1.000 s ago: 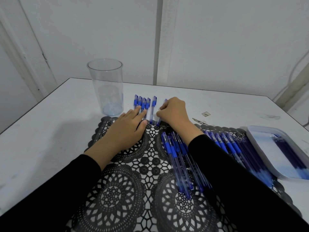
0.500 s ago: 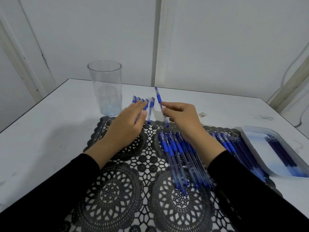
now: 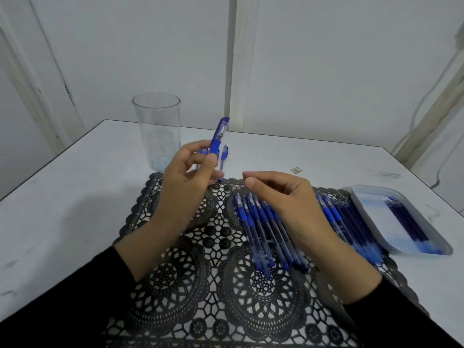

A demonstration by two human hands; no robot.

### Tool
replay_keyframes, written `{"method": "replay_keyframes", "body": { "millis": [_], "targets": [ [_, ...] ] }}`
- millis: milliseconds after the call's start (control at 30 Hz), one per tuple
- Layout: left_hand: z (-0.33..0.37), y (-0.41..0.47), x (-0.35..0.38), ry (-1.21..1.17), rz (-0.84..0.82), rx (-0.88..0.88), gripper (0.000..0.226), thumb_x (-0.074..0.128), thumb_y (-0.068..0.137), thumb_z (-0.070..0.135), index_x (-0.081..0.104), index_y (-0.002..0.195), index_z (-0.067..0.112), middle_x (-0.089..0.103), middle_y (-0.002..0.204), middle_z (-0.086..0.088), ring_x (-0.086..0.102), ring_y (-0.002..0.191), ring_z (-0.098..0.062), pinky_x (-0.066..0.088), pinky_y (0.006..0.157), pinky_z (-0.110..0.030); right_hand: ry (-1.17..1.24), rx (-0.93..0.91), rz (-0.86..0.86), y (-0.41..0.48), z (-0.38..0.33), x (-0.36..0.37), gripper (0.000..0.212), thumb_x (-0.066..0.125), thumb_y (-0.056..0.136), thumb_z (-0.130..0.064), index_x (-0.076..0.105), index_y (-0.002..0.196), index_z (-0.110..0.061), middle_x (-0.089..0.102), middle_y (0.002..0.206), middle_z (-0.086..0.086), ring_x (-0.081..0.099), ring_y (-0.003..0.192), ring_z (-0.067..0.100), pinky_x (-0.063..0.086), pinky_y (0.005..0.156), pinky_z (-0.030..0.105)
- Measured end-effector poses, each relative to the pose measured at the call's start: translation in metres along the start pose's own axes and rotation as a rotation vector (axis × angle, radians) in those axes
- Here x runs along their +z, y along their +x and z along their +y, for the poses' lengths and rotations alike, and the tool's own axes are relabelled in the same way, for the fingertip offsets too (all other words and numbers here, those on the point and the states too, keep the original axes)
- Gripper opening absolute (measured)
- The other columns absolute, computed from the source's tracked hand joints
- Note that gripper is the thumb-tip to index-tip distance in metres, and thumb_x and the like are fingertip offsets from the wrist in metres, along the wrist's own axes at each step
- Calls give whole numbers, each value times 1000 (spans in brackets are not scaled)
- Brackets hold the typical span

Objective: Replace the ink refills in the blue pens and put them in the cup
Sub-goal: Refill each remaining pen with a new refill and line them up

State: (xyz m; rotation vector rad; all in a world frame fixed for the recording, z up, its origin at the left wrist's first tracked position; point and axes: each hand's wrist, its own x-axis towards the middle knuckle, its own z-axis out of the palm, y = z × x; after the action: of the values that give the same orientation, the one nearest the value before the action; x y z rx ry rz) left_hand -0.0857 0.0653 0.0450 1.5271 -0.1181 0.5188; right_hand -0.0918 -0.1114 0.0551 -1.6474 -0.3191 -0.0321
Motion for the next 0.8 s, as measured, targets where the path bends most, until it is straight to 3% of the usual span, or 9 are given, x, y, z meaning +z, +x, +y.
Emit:
{"method": "replay_keyframes", "body": {
  "millis": [133, 233, 300, 367, 500, 667, 800],
  "targets": [
    [-7, -9, -31, 341, -236, 161, 31, 60, 96, 12, 61, 114, 37, 60, 89, 13, 50, 53, -13, 43, 49, -24, -56, -44, -6, -8, 1, -13, 29, 70, 86, -19, 71, 115, -21, 75, 101, -7, 69, 97, 6, 53, 85, 16],
    [-18, -20, -43, 521, -351, 254, 30, 62, 97, 22, 61, 119, 42, 64, 96, 13, 58, 65, -12, 49, 58, -27, -173, -116, -62, -14, 10, -7, 37, 71, 86, -21, 67, 122, -26, 73, 104, -7, 68, 98, 7, 55, 89, 24],
    [-19, -25, -45, 583, -403, 296, 27, 59, 95, 37, 61, 121, 43, 66, 102, 16, 64, 83, -9, 48, 69, -17, -236, -163, -99, -17, 14, -3, 33, 72, 86, -22, 69, 119, -25, 73, 100, -8, 67, 96, 9, 56, 85, 27],
    [-19, -28, -45, 608, -420, 297, 27, 56, 93, 45, 63, 120, 44, 66, 101, 22, 63, 86, -1, 45, 71, -11, -286, -221, -95, -18, 17, -1, 25, 72, 86, -21, 73, 110, -23, 73, 93, -9, 67, 89, 12, 56, 79, 28],
    [-21, -28, -41, 585, -434, 260, 29, 55, 90, 49, 66, 116, 45, 64, 89, 17, 61, 80, -9, 45, 68, -20, -350, -288, -56, -17, 21, -3, 15, 73, 85, -19, 75, 100, -21, 71, 84, -12, 65, 81, 9, 51, 75, 18],
    [-26, -22, -37, 514, -456, 182, 33, 55, 84, 54, 65, 115, 49, 58, 82, 16, 54, 70, -8, 39, 65, -24, -347, -286, -46, -15, 24, -4, 14, 72, 86, -16, 75, 98, -21, 72, 85, -8, 65, 83, 13, 53, 77, 24],
    [-26, -19, -38, 534, -473, 163, 31, 57, 84, 49, 63, 113, 56, 58, 80, 15, 52, 66, -9, 43, 64, -31, -337, -275, -48, -14, 27, -4, 13, 73, 85, -14, 75, 96, -21, 70, 81, -9, 63, 80, 12, 52, 75, 21]
  ]
}}
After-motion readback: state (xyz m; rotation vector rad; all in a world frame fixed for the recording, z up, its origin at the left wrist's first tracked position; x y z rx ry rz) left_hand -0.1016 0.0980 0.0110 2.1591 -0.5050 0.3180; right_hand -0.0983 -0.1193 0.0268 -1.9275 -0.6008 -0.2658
